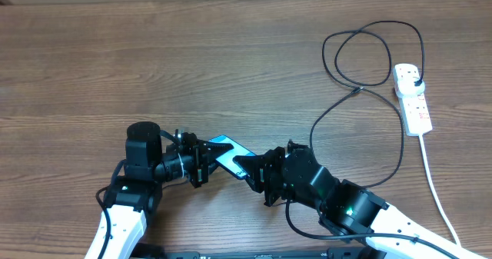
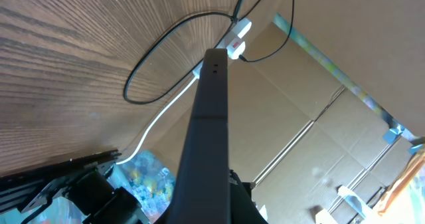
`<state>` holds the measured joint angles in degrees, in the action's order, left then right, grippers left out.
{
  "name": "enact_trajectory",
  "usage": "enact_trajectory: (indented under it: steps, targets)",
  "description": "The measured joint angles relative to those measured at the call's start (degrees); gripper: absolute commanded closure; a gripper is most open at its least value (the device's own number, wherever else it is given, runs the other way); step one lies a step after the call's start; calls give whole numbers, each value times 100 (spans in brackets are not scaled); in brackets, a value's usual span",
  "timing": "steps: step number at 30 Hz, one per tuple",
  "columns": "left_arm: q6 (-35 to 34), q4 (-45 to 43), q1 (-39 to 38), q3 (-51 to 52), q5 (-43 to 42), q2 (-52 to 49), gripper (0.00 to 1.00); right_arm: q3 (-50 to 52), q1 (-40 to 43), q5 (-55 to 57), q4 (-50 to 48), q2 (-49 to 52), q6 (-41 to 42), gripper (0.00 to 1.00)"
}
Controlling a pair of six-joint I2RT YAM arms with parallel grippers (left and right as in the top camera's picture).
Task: Plug charger to phone and switch on socket
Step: 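Open the right gripper and release the phone to the left gripper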
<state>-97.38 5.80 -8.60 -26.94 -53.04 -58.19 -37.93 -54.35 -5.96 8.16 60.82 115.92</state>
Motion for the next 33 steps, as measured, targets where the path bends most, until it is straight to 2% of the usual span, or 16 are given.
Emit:
enact_trajectory:
  steps: [3, 10, 13, 16, 18, 22, 27, 31, 33]
  targets:
    - [-20, -4, -2, 0, -2, 0, 96, 0, 0, 0, 2, 0, 0, 87]
    - [87, 35, -33, 2, 42, -2, 96, 2, -28, -175, 262, 0, -2, 46]
    - [310, 37, -33, 2, 184, -2, 91, 2, -57, -260, 529, 0, -2, 32]
    - [614, 146, -33, 2, 420, -11, 90, 2, -61, -280, 894, 0, -2, 23]
    - [815, 363, -33, 2, 599, -11, 92, 0, -72, -205, 1252, 0, -2, 20]
    - [1176, 809, -33, 17, 896, -17, 96, -2, -83, 293, 2028, 0, -111, 8]
    - [1572, 1272, -33, 17, 986, -22, 96, 2, -83, 1392, 2503, 0, -706, 7]
    - [1832, 1408, -33, 17, 909, -22, 96, 2, -81, 2208, 2531, 0, -1290, 23]
    - [1926, 1410, -33, 17, 841, -22, 95, 2, -9, 2505, 2524, 0, -1720, 28]
